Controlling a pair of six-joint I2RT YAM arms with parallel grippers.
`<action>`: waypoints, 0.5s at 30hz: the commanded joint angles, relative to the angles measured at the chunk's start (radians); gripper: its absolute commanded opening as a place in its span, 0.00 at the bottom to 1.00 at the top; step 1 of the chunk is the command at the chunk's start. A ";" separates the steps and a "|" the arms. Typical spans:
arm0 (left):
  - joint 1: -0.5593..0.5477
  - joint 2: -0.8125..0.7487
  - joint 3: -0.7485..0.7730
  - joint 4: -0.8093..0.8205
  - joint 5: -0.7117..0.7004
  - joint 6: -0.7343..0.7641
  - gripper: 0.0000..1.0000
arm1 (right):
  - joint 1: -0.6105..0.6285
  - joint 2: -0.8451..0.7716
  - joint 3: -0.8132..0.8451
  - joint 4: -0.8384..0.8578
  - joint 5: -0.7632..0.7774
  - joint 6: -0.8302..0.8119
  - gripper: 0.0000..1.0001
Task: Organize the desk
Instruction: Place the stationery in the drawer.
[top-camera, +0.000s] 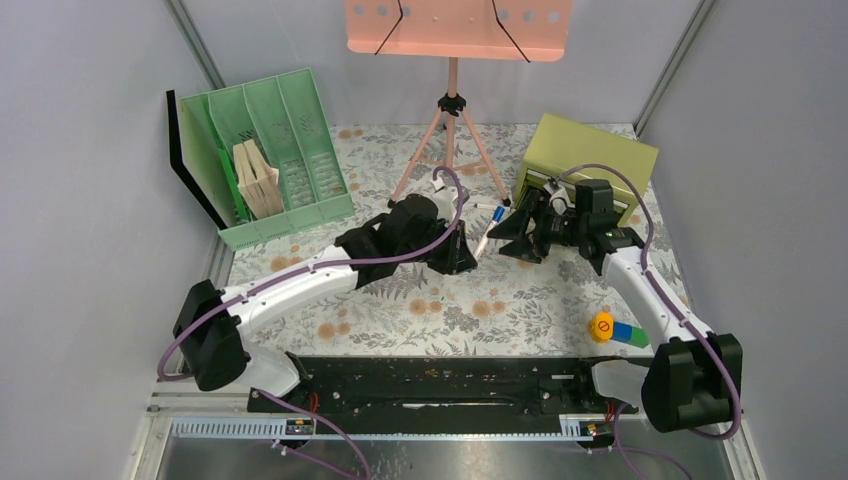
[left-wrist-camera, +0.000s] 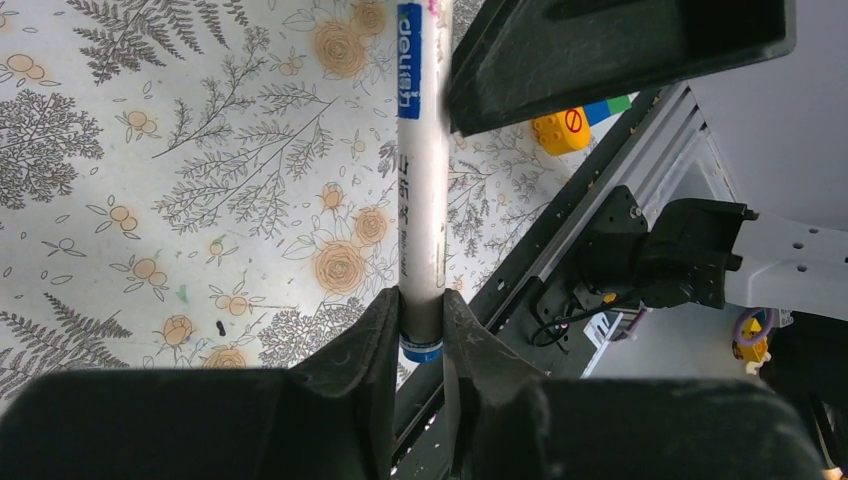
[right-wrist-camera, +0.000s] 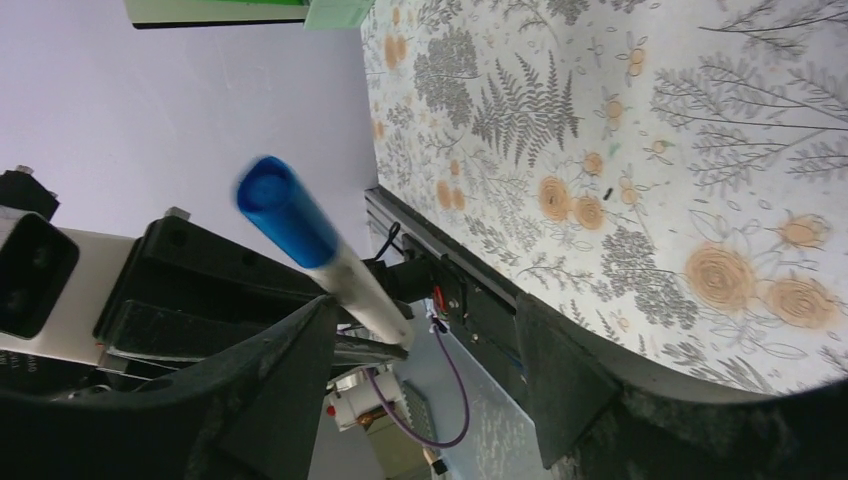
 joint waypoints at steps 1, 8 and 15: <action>0.003 0.003 0.032 0.046 0.039 -0.007 0.00 | 0.054 0.038 0.046 0.131 -0.018 0.080 0.70; 0.005 -0.020 0.010 0.053 0.011 -0.025 0.00 | 0.089 0.092 0.071 0.178 -0.059 0.103 0.48; 0.005 -0.021 0.011 0.049 -0.002 -0.027 0.03 | 0.098 0.114 0.076 0.231 -0.092 0.138 0.04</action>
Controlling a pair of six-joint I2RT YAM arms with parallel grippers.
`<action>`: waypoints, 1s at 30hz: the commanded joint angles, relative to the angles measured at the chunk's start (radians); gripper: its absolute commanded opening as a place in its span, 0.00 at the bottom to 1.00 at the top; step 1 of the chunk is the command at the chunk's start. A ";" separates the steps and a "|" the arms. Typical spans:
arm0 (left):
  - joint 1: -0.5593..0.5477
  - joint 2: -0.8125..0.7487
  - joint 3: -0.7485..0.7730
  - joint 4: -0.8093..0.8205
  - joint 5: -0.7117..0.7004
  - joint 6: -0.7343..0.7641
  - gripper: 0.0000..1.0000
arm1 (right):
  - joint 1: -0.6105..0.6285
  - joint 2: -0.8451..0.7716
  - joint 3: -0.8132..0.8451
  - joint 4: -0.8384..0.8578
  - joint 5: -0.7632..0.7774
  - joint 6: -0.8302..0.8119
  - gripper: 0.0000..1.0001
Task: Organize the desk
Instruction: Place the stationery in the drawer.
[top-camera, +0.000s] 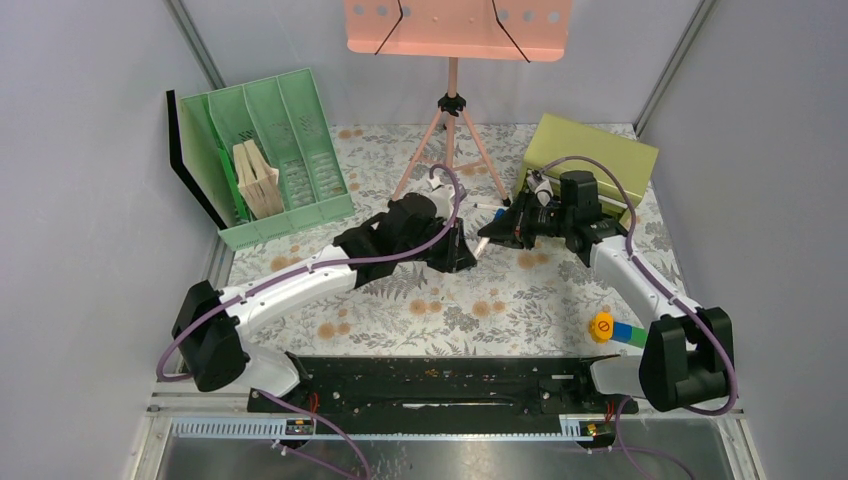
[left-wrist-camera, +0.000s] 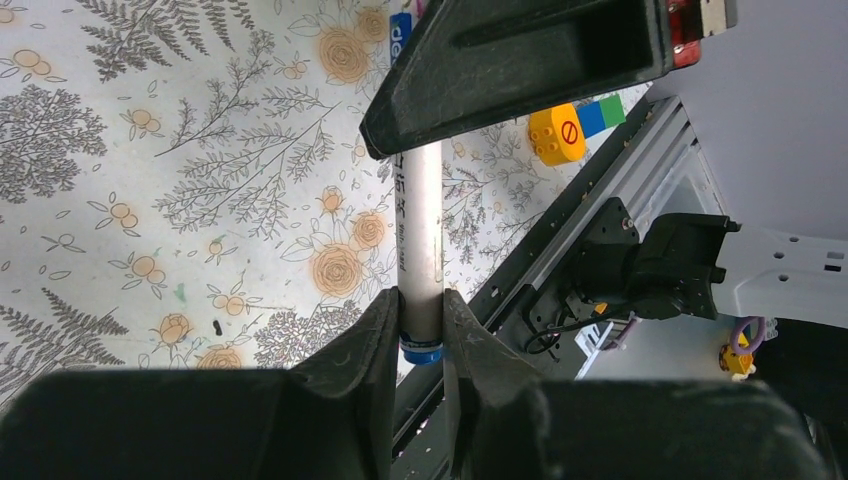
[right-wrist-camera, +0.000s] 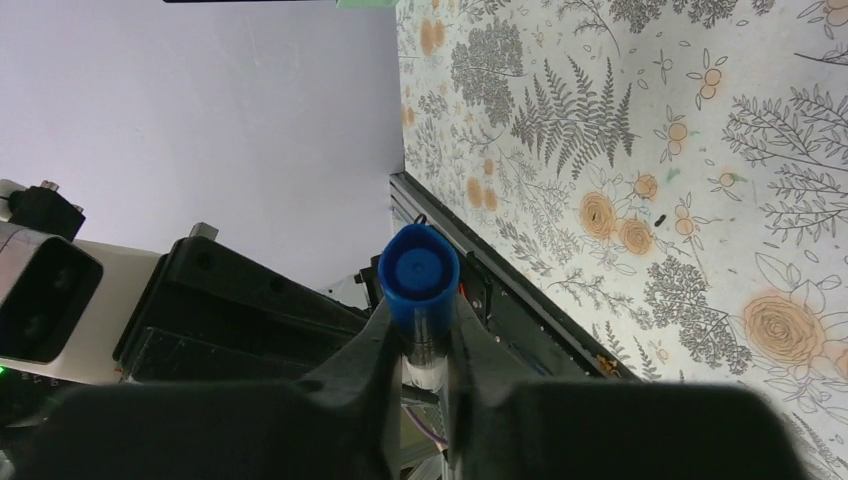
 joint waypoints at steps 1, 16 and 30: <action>-0.003 -0.028 0.010 0.052 -0.006 0.000 0.08 | 0.012 0.001 0.042 0.067 -0.059 0.043 0.00; 0.002 -0.079 0.055 -0.013 -0.122 0.060 0.53 | 0.012 0.040 0.104 -0.039 -0.019 -0.027 0.00; 0.003 -0.186 -0.020 -0.012 -0.280 0.053 0.53 | -0.143 0.048 0.050 -0.062 -0.006 -0.010 0.00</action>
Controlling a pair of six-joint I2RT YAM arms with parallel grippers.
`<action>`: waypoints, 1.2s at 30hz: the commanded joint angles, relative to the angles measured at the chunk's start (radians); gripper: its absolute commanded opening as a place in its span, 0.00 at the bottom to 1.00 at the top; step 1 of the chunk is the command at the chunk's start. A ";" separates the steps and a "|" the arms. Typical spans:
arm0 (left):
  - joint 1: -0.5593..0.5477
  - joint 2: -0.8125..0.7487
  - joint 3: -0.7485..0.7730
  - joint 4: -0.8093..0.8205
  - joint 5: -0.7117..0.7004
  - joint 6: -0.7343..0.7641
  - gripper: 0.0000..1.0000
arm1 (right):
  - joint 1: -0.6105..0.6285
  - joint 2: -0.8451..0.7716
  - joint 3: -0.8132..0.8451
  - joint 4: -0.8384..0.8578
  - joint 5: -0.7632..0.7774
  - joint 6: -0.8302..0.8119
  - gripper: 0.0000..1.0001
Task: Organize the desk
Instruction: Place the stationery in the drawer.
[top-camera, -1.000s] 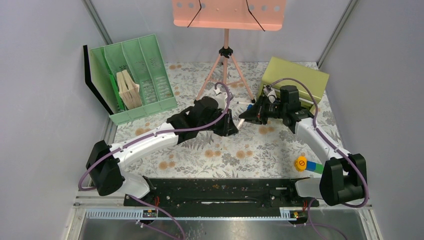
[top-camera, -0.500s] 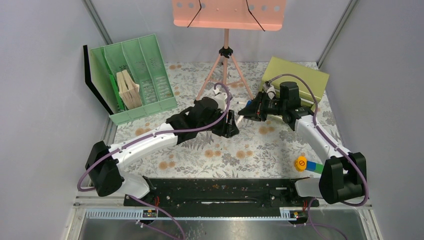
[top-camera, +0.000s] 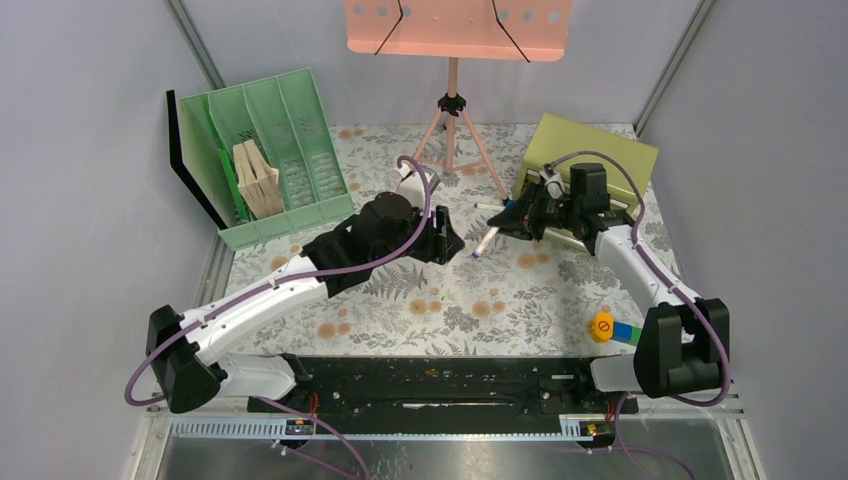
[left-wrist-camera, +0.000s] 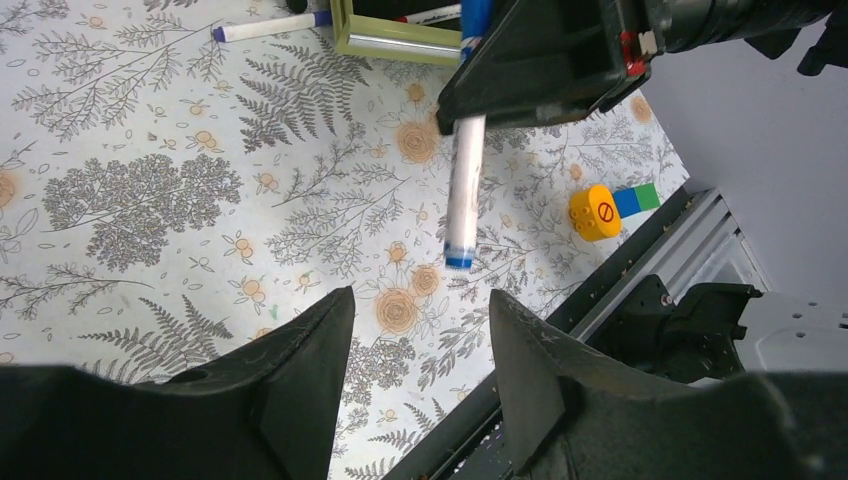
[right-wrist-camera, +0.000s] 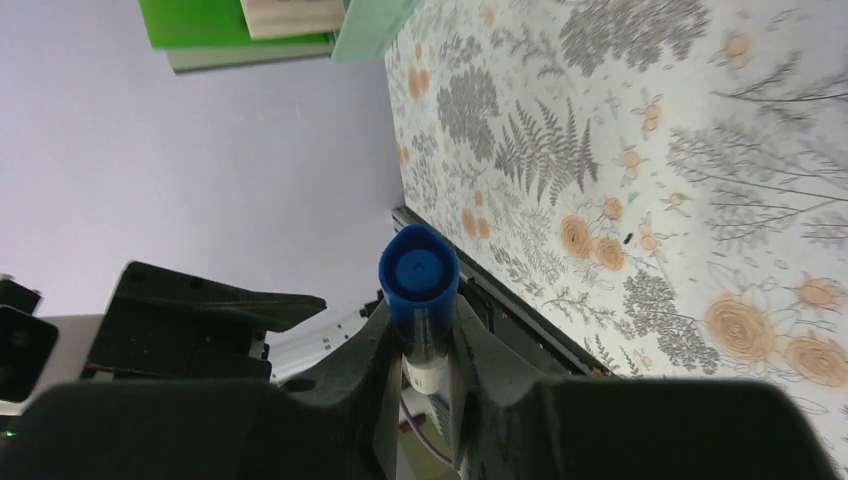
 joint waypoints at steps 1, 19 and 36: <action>0.001 -0.023 -0.012 0.022 -0.063 0.008 0.53 | -0.114 -0.015 -0.031 0.011 -0.011 0.007 0.00; 0.001 0.003 -0.016 0.033 -0.066 0.012 0.53 | -0.376 -0.025 -0.030 -0.148 0.072 -0.061 0.00; 0.001 -0.028 -0.024 0.017 -0.047 0.012 0.53 | -0.520 -0.058 -0.085 -0.025 0.209 0.046 0.00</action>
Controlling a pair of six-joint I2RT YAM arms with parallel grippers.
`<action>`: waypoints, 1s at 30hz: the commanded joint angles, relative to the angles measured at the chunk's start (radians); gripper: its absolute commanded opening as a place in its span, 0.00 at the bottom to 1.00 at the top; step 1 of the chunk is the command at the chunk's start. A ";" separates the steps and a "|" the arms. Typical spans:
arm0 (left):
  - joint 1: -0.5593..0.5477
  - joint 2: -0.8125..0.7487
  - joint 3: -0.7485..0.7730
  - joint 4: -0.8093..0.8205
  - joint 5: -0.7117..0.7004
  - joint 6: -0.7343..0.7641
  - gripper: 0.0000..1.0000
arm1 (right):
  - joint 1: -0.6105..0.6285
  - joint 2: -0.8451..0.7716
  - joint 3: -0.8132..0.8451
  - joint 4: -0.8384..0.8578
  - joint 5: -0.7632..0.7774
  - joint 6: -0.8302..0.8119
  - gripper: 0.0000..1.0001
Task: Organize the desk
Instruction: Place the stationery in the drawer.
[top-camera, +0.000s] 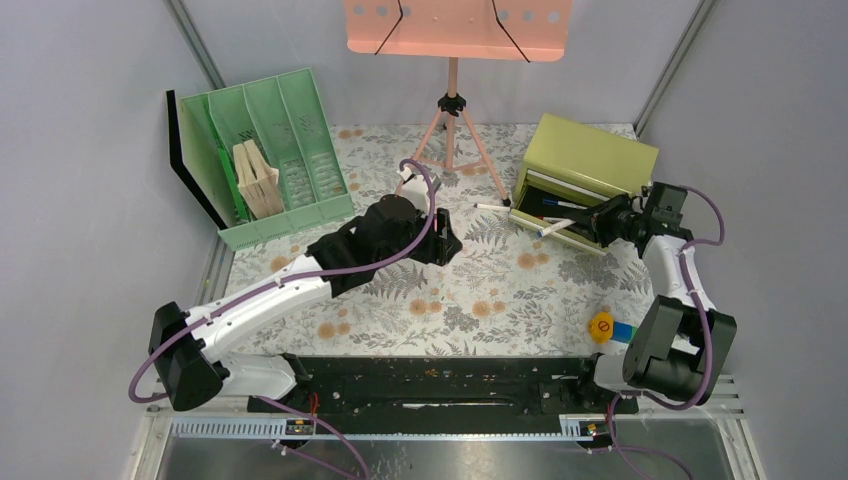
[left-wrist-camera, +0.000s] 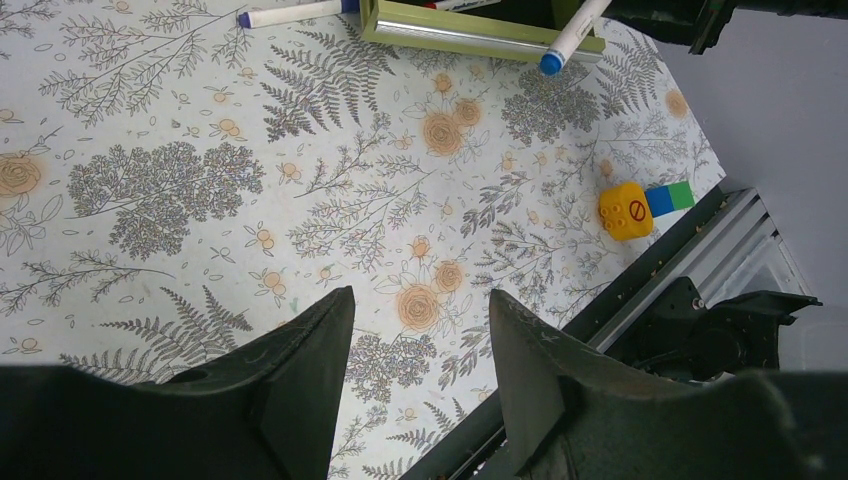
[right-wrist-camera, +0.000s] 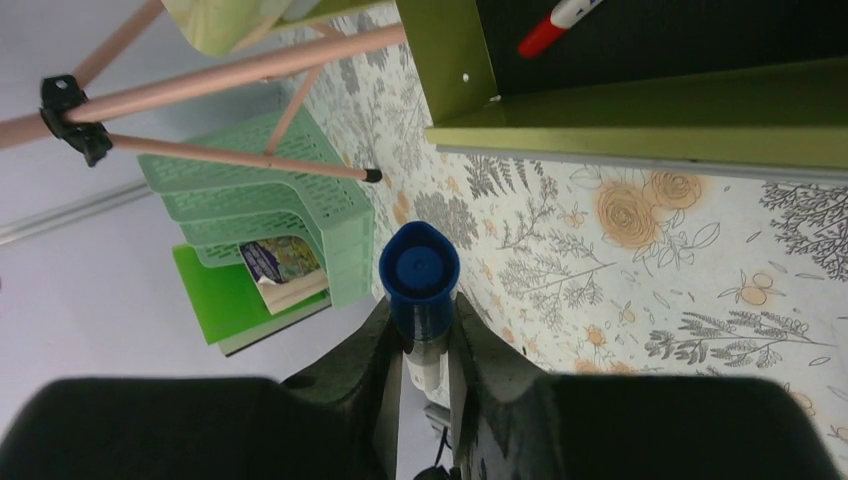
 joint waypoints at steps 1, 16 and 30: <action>0.002 -0.051 -0.012 0.022 -0.012 -0.004 0.53 | -0.024 -0.050 -0.038 0.126 0.070 0.094 0.00; 0.003 -0.079 -0.041 0.008 -0.011 -0.022 0.53 | -0.042 0.058 -0.163 0.470 0.167 0.394 0.00; 0.003 -0.046 -0.007 0.017 0.026 -0.050 0.53 | -0.049 0.153 -0.185 0.630 0.188 0.559 0.19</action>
